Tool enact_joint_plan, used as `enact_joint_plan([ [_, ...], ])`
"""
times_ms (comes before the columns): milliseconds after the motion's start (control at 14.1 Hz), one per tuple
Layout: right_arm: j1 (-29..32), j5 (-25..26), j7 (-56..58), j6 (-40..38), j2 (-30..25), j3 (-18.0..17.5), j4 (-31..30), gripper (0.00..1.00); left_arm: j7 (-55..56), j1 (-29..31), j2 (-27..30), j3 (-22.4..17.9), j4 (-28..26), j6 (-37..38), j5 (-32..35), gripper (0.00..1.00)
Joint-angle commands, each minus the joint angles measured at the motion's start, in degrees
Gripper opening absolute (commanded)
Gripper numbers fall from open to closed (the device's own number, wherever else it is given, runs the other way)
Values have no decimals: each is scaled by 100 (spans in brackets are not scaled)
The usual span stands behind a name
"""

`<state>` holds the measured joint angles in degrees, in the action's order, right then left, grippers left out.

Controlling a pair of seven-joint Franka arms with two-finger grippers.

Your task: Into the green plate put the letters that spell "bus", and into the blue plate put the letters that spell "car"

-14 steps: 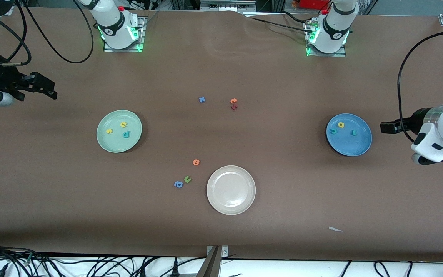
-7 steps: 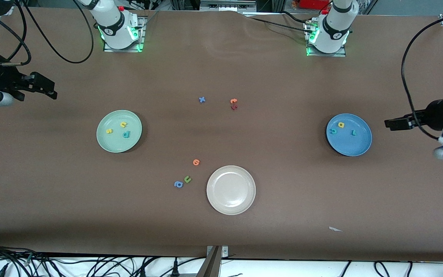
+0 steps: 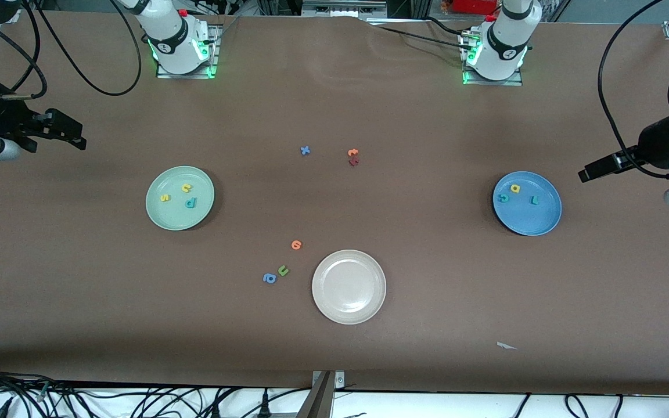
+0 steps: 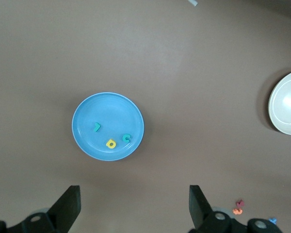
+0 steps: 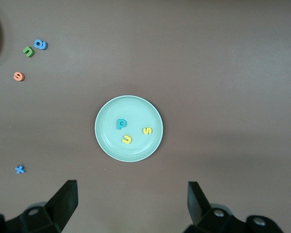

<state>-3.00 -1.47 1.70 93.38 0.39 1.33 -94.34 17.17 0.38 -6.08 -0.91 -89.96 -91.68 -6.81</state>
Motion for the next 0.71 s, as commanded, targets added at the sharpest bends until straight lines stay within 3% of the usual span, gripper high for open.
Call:
enact_joint_plan([
  [0, -42, 59, 15, -39, -83, 34, -40, 100, -135, -125, 747, 64, -944, -701, -93, 98],
  [636, -34, 77, 6, -39, -83, 43, -40, 100, -847, -46, 590, 73, -708, -676, -75, 99],
])
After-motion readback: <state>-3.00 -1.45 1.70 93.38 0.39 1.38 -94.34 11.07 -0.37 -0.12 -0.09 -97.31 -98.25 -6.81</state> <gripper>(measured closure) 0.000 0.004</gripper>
